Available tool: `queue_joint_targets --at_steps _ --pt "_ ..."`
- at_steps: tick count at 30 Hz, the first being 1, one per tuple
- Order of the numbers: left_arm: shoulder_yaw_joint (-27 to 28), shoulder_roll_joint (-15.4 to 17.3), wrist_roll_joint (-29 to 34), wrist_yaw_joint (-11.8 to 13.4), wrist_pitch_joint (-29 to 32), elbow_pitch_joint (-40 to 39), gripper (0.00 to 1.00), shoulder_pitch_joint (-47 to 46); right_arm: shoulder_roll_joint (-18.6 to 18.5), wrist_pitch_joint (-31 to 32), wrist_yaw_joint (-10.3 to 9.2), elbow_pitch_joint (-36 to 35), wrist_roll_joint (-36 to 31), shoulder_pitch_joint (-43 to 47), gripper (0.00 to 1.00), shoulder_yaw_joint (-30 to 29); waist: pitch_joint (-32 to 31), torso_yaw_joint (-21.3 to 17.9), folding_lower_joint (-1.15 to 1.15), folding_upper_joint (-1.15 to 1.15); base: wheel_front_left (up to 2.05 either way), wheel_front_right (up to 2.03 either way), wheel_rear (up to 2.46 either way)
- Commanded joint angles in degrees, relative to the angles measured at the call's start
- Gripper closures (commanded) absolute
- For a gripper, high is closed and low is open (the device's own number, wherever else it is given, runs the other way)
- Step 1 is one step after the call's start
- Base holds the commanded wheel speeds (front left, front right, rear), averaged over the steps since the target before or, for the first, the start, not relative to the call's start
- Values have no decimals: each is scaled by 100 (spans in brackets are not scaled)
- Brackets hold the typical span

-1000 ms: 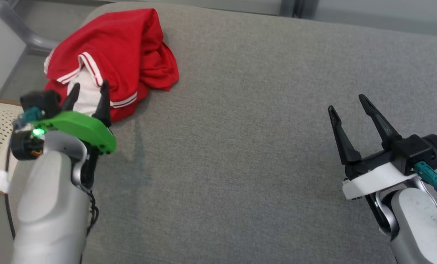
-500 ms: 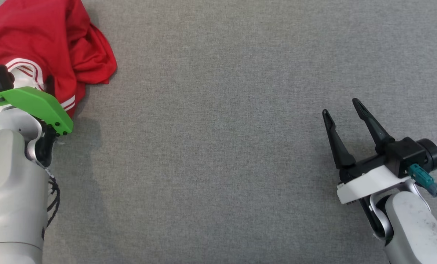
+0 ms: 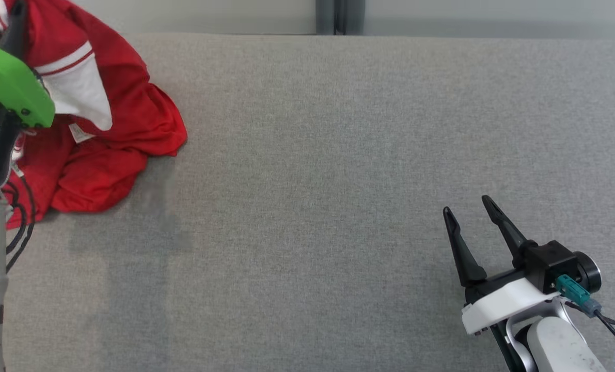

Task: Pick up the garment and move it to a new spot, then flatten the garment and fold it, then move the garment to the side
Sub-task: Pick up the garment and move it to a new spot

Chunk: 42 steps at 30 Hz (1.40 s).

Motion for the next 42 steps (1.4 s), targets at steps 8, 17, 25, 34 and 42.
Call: queue_joint_targets --at_steps 8,17,25,34,42 --pt "-237 -251 -952 49 1312 -2656 100 249 197 -20 0 23 10 298 0 -190 -786 -606 0 0 0 0 0" --pt "-758 -1200 -2039 655 2277 -4329 100 52 376 -20 0 -7 64 268 0 -362 -848 -1534 0 0 0 0 0" --pt "-1407 -1767 -1892 1041 2046 -3717 100 428 516 -19 0 -38 139 115 0 -445 -607 -2357 0 0 0 0 0" --pt "-1199 -1442 -1309 861 697 -583 100 1159 627 -19 0 55 208 48 0 -472 -285 -3123 0 0 0 0 0" --pt "-1024 -1246 -1032 317 -1086 1102 0 1510 631 -19 0 27 135 102 0 -606 -247 -3115 0 0 0 0 0"
